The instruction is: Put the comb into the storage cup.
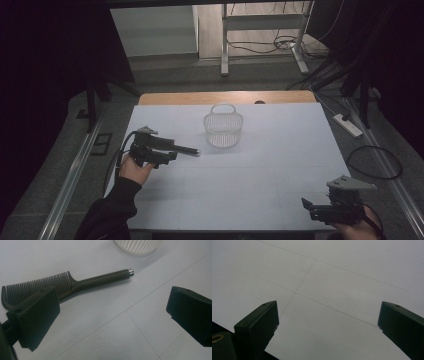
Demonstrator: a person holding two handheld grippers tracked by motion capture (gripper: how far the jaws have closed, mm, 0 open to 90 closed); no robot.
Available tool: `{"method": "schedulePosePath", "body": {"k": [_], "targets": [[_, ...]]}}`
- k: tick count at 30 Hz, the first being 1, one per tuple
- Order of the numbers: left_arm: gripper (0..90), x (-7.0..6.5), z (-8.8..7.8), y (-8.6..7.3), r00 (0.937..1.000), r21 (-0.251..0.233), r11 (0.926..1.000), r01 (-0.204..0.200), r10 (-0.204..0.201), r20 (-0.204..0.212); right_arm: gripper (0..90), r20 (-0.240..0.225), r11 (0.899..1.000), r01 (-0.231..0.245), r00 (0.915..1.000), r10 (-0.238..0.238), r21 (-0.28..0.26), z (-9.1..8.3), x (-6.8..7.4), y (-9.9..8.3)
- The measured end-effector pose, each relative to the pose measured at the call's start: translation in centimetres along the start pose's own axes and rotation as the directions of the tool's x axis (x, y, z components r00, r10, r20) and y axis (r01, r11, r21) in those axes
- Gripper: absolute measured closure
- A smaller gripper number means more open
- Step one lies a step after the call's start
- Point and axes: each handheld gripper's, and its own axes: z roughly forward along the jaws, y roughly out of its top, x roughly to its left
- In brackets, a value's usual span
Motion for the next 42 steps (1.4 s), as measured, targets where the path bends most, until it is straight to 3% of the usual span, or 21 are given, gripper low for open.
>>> {"method": "schedulePosePath", "body": {"k": [10,16,42], "targets": [[0.0,0.5,0.9,0.9,1.0000,-0.006,1.0000,-0.002,0.002,0.007,4.1,-0.003,1.000,0.001,1.0000,-0.001,0.002,0.0,0.0,0.0],[0.0,0.6,1.5,1.5,0.9999,0.014,0.9998,-0.012,0.012,0.006,4.2,-0.004,1.000,0.002,1.0000,-0.002,0.003,0.0,0.0,0.0],[0.0,1.7,4.7,4.5,0.9991,0.065,0.9978,-0.015,0.017,-0.038,4.8,-0.013,1.000,0.009,0.9999,-0.009,0.012,0.1,0.0,0.0]]}}
